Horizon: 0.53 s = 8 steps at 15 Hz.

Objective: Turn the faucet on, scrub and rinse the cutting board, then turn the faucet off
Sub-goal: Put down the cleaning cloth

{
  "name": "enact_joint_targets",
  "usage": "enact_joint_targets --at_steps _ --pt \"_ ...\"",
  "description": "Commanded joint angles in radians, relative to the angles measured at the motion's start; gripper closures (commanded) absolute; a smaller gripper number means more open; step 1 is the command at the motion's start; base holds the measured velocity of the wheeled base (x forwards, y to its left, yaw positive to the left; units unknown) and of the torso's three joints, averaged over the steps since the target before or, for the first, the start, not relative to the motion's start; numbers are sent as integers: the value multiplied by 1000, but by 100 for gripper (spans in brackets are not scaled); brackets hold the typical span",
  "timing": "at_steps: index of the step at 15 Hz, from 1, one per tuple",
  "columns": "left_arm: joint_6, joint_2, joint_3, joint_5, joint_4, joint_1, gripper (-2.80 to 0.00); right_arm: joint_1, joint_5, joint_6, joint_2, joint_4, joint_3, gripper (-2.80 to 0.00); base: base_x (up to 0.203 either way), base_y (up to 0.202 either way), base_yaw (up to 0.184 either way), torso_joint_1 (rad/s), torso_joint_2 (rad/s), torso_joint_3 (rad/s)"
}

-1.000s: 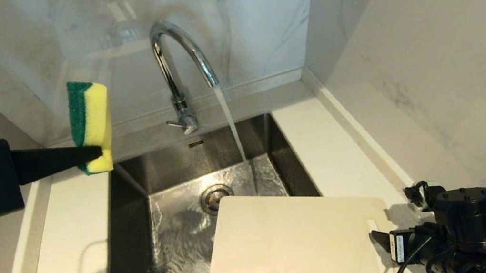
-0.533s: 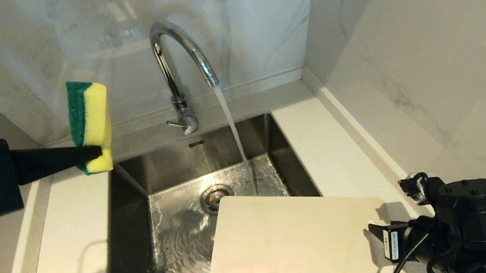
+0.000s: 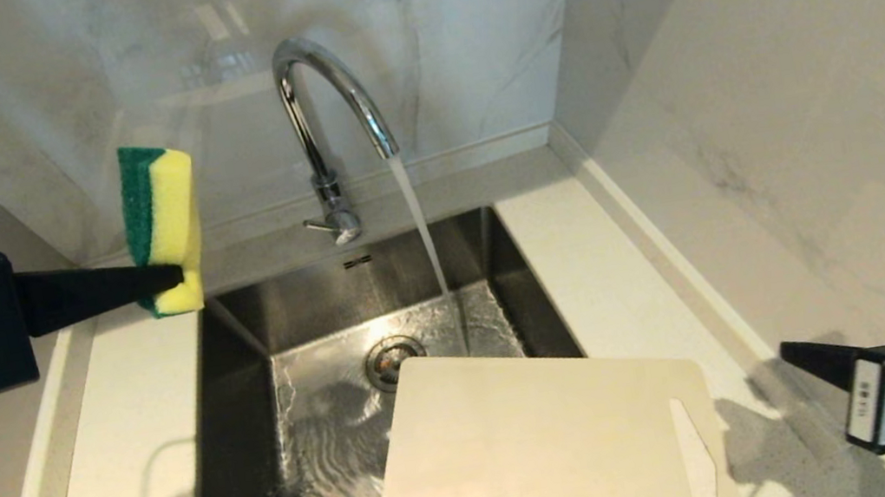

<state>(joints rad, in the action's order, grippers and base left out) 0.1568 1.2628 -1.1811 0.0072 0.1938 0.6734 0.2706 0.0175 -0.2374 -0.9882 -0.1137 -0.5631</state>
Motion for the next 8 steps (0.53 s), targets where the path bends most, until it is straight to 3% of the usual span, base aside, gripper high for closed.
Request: enact_joint_targets --at_steps 1,4,8 --pt "1 0 0 0 1 0 0 -1 -2 -5 257 300 -124 0 0 0 0 0 0 0" --pt "1 -6 12 0 1 0 0 -2 -4 -12 393 543 -267 0 0 0 0 0 0 0" --pt "-2 -11 15 0 1 0 0 -4 -4 -27 514 770 -418 0 0 0 0 0 0 0"
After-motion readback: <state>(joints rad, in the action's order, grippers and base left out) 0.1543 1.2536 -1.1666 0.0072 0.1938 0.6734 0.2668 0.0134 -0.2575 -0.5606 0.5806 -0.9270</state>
